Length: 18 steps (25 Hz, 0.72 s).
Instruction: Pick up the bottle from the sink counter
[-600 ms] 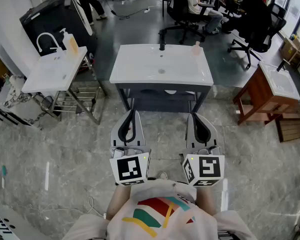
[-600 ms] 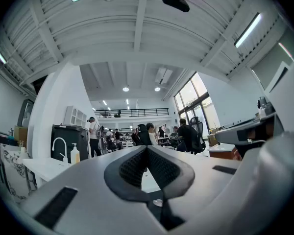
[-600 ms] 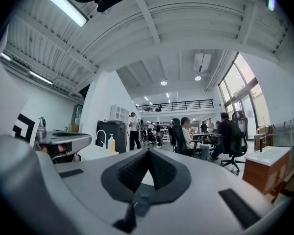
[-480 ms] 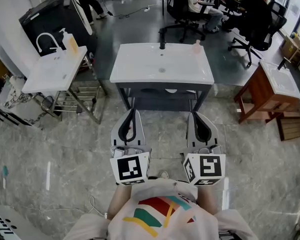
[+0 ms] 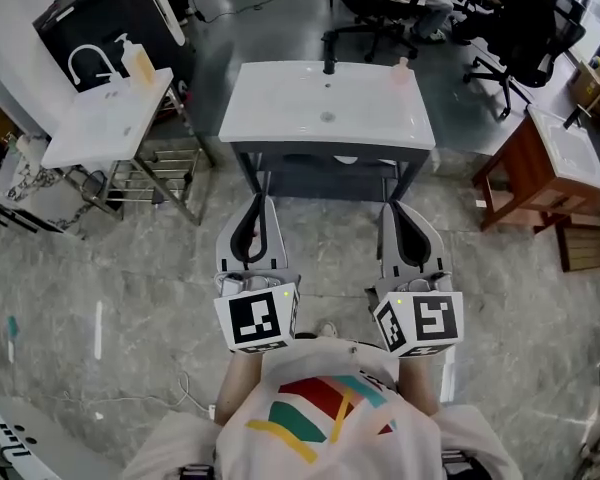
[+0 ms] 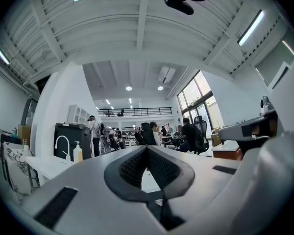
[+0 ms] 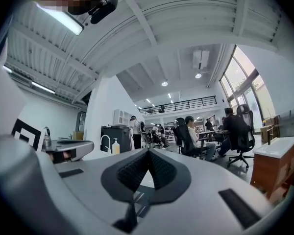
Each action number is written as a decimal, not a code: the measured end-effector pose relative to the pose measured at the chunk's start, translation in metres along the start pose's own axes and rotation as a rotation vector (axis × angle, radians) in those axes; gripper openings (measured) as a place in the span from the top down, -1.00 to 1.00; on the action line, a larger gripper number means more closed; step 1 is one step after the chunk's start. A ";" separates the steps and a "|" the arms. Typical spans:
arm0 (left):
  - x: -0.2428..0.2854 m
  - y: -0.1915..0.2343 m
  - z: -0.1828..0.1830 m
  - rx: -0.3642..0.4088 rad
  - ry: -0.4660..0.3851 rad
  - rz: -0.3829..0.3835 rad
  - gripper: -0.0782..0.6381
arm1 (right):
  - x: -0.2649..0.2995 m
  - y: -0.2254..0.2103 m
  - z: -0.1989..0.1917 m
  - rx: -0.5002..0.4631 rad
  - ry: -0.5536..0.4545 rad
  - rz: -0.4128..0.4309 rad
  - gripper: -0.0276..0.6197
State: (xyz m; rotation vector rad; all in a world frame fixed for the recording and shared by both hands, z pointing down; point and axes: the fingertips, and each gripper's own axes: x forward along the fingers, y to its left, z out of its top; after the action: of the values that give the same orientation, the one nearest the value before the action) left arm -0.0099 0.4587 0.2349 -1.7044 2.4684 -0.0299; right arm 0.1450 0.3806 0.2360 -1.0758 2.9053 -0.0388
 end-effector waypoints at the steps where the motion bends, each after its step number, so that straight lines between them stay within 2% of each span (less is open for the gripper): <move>1: 0.002 0.001 -0.001 0.000 0.006 0.002 0.73 | 0.002 -0.001 0.001 0.000 -0.002 0.000 0.88; 7: 0.016 -0.002 -0.011 0.001 0.031 -0.002 0.73 | 0.010 -0.016 -0.011 -0.001 0.033 -0.013 0.88; 13: 0.028 -0.007 -0.010 -0.020 -0.002 -0.003 0.73 | 0.020 -0.024 -0.017 -0.021 0.041 0.008 0.88; 18: 0.032 -0.014 -0.015 -0.034 0.017 -0.005 0.73 | 0.021 -0.036 -0.015 -0.013 0.049 -0.005 0.88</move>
State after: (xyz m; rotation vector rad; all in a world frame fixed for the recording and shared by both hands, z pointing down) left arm -0.0099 0.4230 0.2481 -1.7303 2.4912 -0.0020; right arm 0.1514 0.3395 0.2521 -1.0998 2.9504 -0.0474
